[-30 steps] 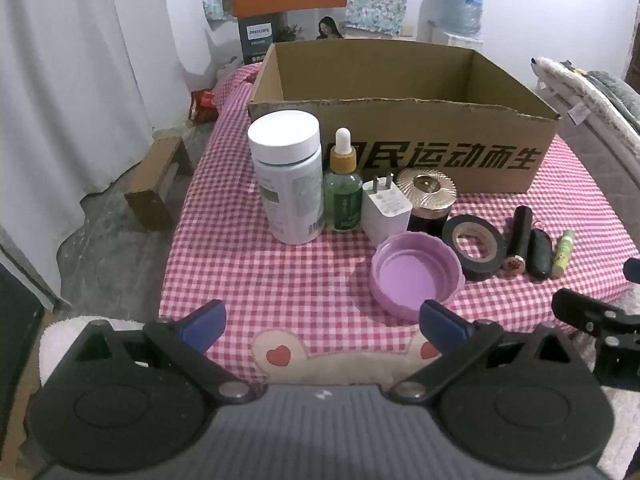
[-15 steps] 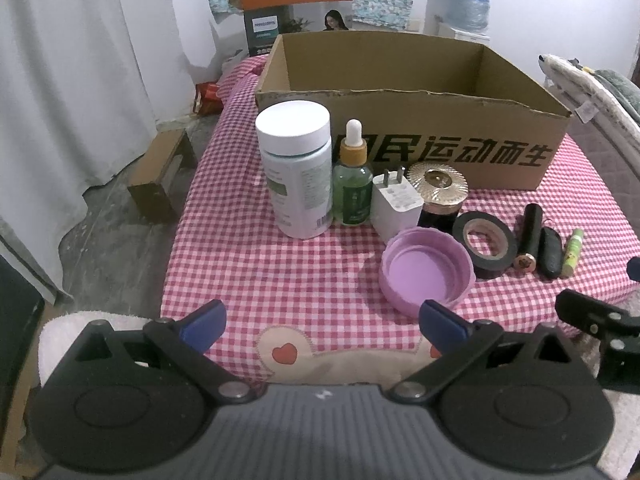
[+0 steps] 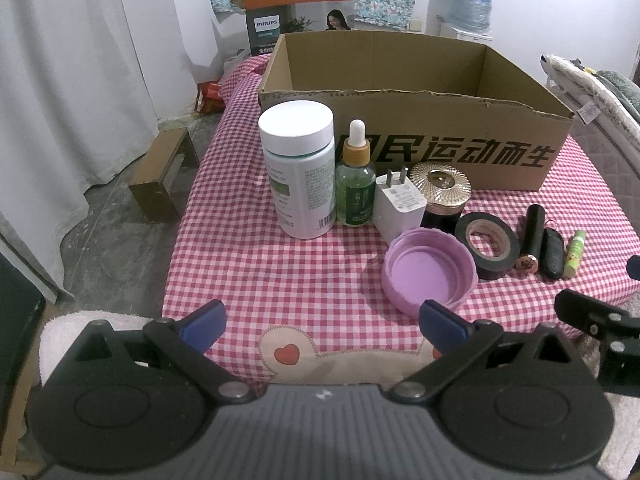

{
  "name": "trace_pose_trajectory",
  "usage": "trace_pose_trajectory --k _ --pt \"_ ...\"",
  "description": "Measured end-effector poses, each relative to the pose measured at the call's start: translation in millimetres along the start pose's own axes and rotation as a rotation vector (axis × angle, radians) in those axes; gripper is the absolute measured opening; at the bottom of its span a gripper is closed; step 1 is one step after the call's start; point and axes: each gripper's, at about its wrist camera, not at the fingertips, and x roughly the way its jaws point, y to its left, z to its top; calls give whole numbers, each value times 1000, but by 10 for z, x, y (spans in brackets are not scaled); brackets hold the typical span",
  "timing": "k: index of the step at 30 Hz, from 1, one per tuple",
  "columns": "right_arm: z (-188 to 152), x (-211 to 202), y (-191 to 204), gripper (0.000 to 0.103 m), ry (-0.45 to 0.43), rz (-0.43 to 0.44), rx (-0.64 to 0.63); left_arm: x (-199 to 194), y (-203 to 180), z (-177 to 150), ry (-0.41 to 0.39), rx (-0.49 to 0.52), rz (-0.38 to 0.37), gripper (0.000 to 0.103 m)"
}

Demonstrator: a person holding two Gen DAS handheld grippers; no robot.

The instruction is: Organize rigid objects

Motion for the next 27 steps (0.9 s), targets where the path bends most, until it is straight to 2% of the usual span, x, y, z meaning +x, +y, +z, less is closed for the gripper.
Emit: trace_pose_trajectory --k 23,27 --pt "34 28 -28 102 -11 12 11 13 -25 31 4 10 5 103" --pt "53 25 -93 102 -24 12 33 -10 -85 59 -24 35 -17 103"
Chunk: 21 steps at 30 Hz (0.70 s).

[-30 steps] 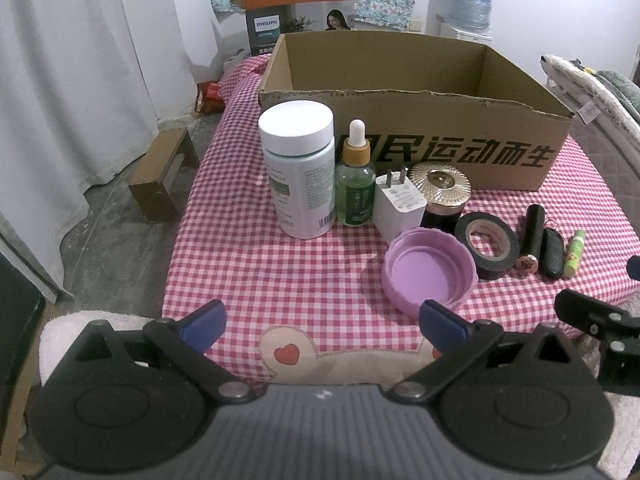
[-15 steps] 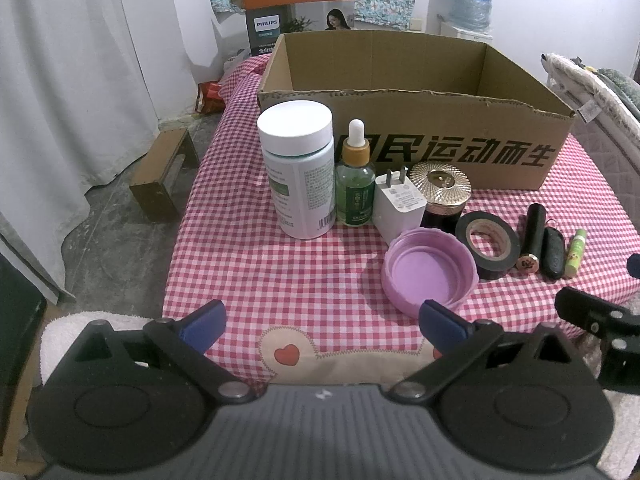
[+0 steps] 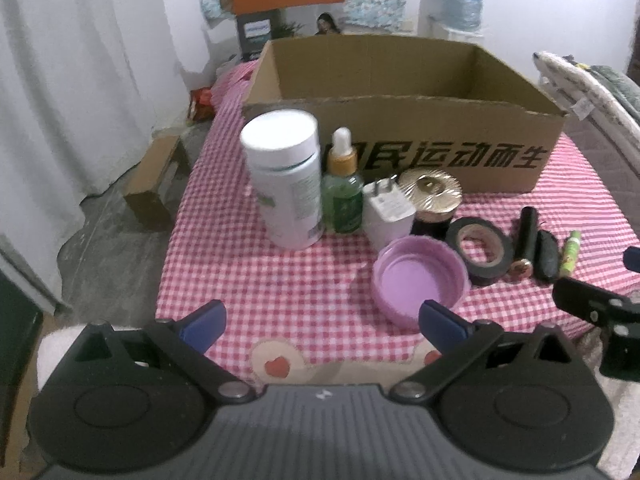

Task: Organize rigid objects
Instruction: 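Reach the right gripper to the lime-green glue stick and grasp it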

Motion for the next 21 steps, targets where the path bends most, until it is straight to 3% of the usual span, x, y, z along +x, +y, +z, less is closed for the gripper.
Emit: trace_pose_trajectory --k 4,9,13,19,21 --pt "11 -43 -138 102 -19 -21 31 -49 -128 40 -64 67 -69 103" --pt "6 -105 -456 102 -52 -54 111 -69 -372 111 -127 180 -228 103" --pt "32 -68 -728 101 -55 -72 175 -88 -655 139 -170 291 -309 102" --pt "111 170 -1052 85 -8 -49 254 -6 -1008 195 -189 384 -453 96" --pt "139 265 -1118 72 25 -29 271 30 -1123 197 -185 419 -471 89"
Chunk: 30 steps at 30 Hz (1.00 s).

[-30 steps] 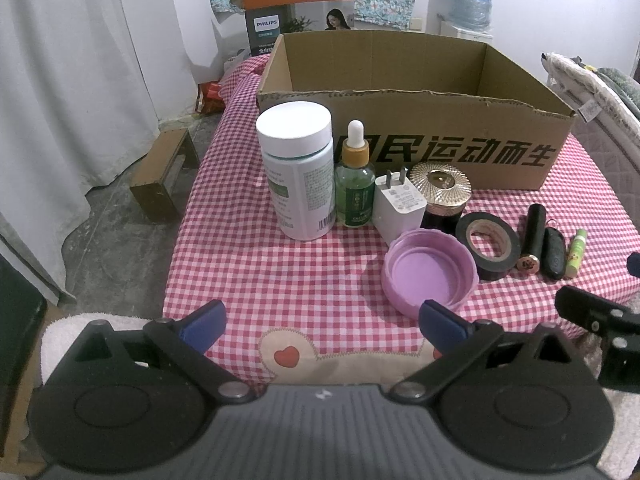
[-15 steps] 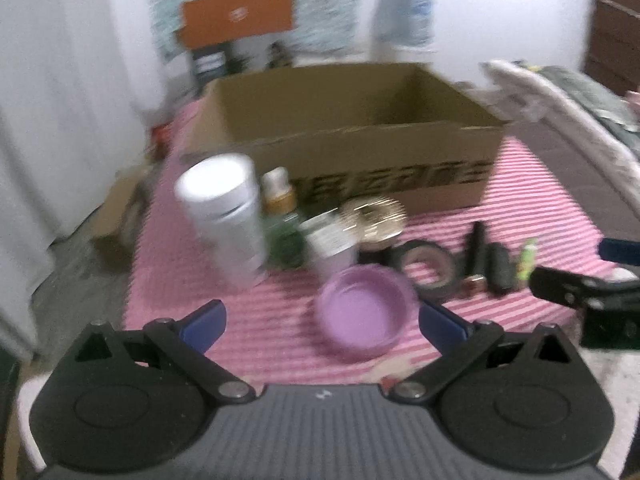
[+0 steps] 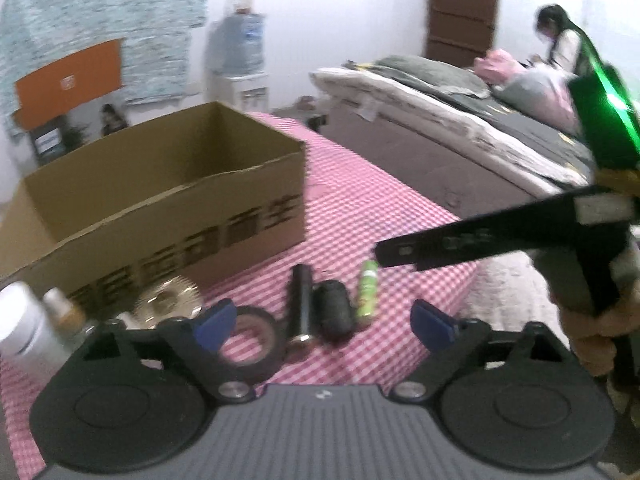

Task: Organize rigid objects
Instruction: 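Reach the right gripper to the lime-green glue stick and grasp it, then lift the glue stick with the right gripper and carry it over the box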

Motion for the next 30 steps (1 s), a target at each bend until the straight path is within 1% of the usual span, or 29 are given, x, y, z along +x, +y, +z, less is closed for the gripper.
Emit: trace_pose_trajectory --k 1,2,3,4,5,6,7,8,9,11,13,16,18,19,22,26,30 --pt "25 61 -24 67 23 11 6 51 -53 16 7 23 -2 82" --pt "45 114 -37 57 44 17 8 106 -90 30 12 41 -4 76" --pt "54 165 -31 51 67 18 7 151 -137 38 17 59 -10 74" --pt "68 219 -38 49 89 19 6 186 -168 42 25 74 -22 69" --pt "75 260 -37 46 104 24 6 222 -194 50 32 85 -33 66" --pt "81 299 -35 42 118 32 5 258 -218 52 41 93 -49 65" --pt "86 335 -34 40 129 37 6 277 -239 47 48 99 -66 61" --pt "90 367 -33 34 142 42 9 299 -253 45 51 107 -77 57" --pt "92 407 -41 29 154 46 13 322 -278 45 54 115 -86 55" --pt "86 478 -55 23 176 54 24 376 -316 43 66 133 -104 47" --pt "82 534 -76 22 183 76 37 448 -350 48 80 146 -122 39" --pt "95 553 -63 21 181 89 25 546 -382 58 100 155 -138 36" --pt "120 567 -74 15 187 84 16 604 -396 79 109 161 -141 35" --pt "123 581 -93 15 194 80 20 621 -410 88 112 162 -142 35" --pt "131 589 -201 14 204 102 56 731 -435 125 131 168 -134 35" --pt "145 574 -227 14 202 115 66 874 -468 155 167 173 -113 35" --pt "166 570 -245 14 196 128 70 922 -498 202 173 173 -119 33"
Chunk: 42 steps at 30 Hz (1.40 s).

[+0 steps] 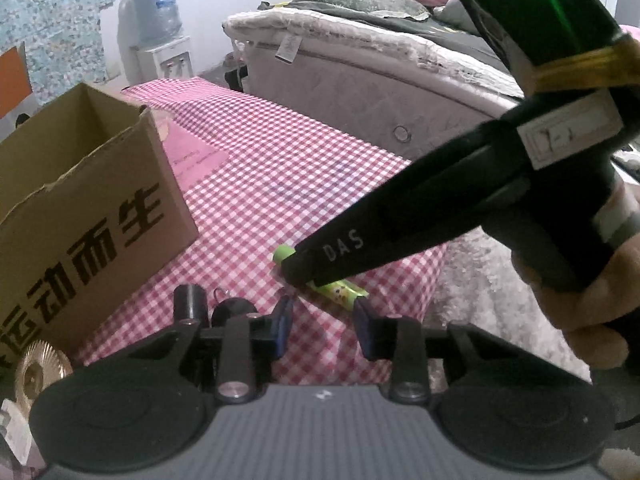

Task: Organize rigid objects
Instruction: 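Lift the glue stick with the right gripper and carry it over the box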

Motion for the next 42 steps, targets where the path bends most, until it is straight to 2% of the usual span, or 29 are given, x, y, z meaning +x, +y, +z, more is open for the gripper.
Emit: trace_pose_trajectory --k 9,14,20,24,26,37,42 --pt "147 21 -238 15 46 88 68 77 12 122 25 -22 -22 32" --pt "219 45 -295 14 78 120 86 157 76 179 55 -75 -71 40" --pt "271 56 -424 15 116 172 158 254 61 247 70 -82 -63 43" --pt "266 43 -454 15 128 179 170 280 44 261 74 -78 -59 41" --pt "270 29 -463 15 133 180 169 270 34 256 78 -75 -65 35" --pt "308 85 -407 15 158 173 158 302 -1 341 107 -83 -39 39" --pt "297 65 -439 15 173 186 166 279 79 306 112 -121 -20 34"
